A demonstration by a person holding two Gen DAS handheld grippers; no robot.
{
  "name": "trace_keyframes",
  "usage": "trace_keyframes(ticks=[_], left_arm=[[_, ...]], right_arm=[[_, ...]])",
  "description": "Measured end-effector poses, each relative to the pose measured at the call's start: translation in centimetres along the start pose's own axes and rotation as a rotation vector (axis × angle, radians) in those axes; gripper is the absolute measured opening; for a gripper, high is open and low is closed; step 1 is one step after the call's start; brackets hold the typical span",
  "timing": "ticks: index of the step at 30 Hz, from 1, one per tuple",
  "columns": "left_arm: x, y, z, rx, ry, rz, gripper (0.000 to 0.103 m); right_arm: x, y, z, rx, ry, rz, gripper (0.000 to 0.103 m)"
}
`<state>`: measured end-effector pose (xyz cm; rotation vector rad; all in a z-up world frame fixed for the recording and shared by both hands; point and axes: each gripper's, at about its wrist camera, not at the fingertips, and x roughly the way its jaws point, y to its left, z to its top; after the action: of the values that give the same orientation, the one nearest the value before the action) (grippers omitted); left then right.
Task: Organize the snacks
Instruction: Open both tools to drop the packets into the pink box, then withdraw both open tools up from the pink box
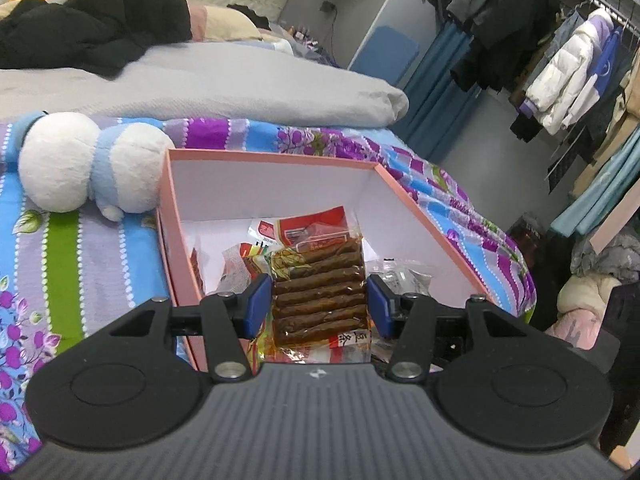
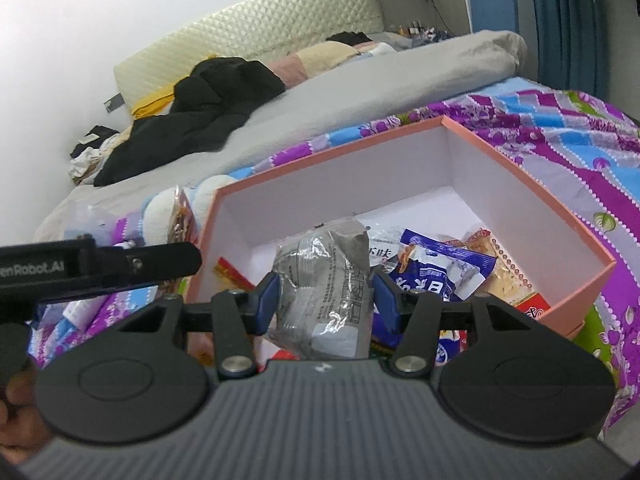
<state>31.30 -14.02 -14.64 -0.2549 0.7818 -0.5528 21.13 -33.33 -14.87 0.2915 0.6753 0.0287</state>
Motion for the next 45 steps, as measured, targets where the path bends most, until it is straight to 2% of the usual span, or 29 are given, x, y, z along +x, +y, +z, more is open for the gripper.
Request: trace_keyframes(ticks=[10,11,15,16,20,21,23,35,45], left_arm=[[3.6,1.1,0.3,0.0,0.053,0.022,0.058],[3.7,1.1,0.3,-0.001,0.065,0.025,0.06],[3.4,0.7,0.8,0.006,0.066,0.045,0.081],[3.1,0.5,1.0,0.013,0.06,0.048,0.082],[1.2,-0.2,1.4,0.016,0.028,0.043,0.082],[0.5,-0.5,1.4,0.016,0.02,0.04,0.082],[-0.9,-0.9,1.5,0.019,0.002,0.045,0.082],[-11.1,-4.0,1.8,0.063,-0.126,0.047,0.082],[-17.9,-5.5,0.4,0.082,-0.187,0.028,0.082]], right_arm=[[3.5,-1.4,0.1,0.002,0.05,-0.016,0.055],[3.7,-1.5,0.1,0.002,0.052,-0.018,0.055],[4.2,-1.7,0.1,0.016,0.069,-0.022,0.057],[4.2,-1.8,0.2,0.019,0.075,-0.021,0.058],[3.2,-1.9,0.5,0.031,0.062,-0.019,0.06],[2.8,-1.8,0.6,0.023,0.054,-0.016,0.065],[1.9,-1.3,0.9,0.006,0.042,-0.009,0.069],[-6.3,1.8,2.9,-0.041,-0.098,0.016,0.069],[-11.8,3.5,2.8,-0.039,-0.173,0.008,0.069]])
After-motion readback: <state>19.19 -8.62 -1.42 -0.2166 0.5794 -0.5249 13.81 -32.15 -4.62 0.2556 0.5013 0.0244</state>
